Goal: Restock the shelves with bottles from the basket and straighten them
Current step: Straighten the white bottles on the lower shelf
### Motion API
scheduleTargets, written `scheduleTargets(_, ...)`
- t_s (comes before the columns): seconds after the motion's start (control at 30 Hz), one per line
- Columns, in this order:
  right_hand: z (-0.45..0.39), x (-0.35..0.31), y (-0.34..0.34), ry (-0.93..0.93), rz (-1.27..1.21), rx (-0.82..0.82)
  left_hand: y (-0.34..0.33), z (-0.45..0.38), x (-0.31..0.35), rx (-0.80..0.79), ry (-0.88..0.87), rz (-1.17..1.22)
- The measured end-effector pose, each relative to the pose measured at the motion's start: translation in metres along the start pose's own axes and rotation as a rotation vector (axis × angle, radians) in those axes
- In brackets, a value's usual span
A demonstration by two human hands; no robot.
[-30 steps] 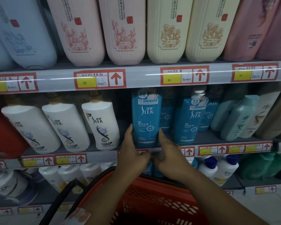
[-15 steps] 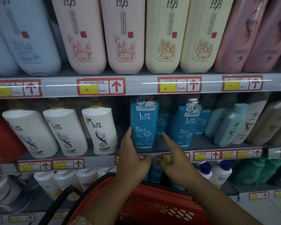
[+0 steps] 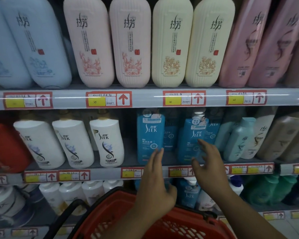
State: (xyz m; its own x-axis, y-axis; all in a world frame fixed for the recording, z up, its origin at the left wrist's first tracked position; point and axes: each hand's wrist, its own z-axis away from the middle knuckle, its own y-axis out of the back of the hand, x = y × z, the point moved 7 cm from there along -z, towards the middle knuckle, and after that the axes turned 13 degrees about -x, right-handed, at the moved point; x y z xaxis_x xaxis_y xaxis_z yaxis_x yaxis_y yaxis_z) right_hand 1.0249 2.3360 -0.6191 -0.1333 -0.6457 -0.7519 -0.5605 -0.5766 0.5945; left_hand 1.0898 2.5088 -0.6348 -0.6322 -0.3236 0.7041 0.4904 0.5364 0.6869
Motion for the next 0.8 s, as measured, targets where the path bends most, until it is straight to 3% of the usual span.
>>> scheduleTargets(0.17,-0.007,0.011,0.006,-0.058,0.013,0.006,-0.014,-0.027,0.021,-0.081,0.058,0.076)
scheduleTargets(0.4,-0.021,0.032,0.001,-0.144,-0.218,-0.114,-0.029,-0.074,0.021,-0.152,0.165,0.384)
scheduleTargets(0.63,-0.031,0.053,-0.007,-0.173,-0.107,-0.154,-0.049,-0.083,0.013,-0.226,0.151,0.442)
scheduleTargets(0.8,-0.035,0.055,-0.010,-0.157,-0.035,-0.136,-0.051,-0.084,0.007,-0.186,0.134,0.475)
